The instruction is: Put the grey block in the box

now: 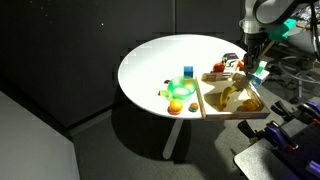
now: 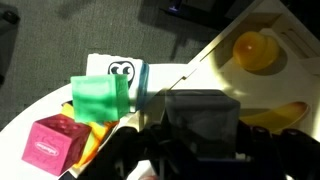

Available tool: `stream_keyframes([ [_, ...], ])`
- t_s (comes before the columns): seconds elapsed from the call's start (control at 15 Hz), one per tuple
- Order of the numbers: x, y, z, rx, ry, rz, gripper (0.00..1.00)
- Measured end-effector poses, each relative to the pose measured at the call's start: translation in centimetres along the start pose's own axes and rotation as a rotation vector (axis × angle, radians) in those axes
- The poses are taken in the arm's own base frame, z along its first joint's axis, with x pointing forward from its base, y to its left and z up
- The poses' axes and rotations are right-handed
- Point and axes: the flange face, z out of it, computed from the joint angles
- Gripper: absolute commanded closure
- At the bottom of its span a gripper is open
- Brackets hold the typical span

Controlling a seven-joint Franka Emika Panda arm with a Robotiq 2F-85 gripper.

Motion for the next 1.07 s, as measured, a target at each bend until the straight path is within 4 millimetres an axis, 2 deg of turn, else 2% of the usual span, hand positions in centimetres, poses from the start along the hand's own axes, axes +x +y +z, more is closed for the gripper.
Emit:
stream_keyframes([
  [0.2, 1.1, -2.2, 0.2, -0.023, -0.012, 0.009, 0.76],
  [0.4, 2.7, -3.5, 0.7, -0.03, -0.017, 0.013, 0.76],
  [1.07, 8.7, -4.9, 1.8, -0.042, -0.003, 0.009, 0.76],
])
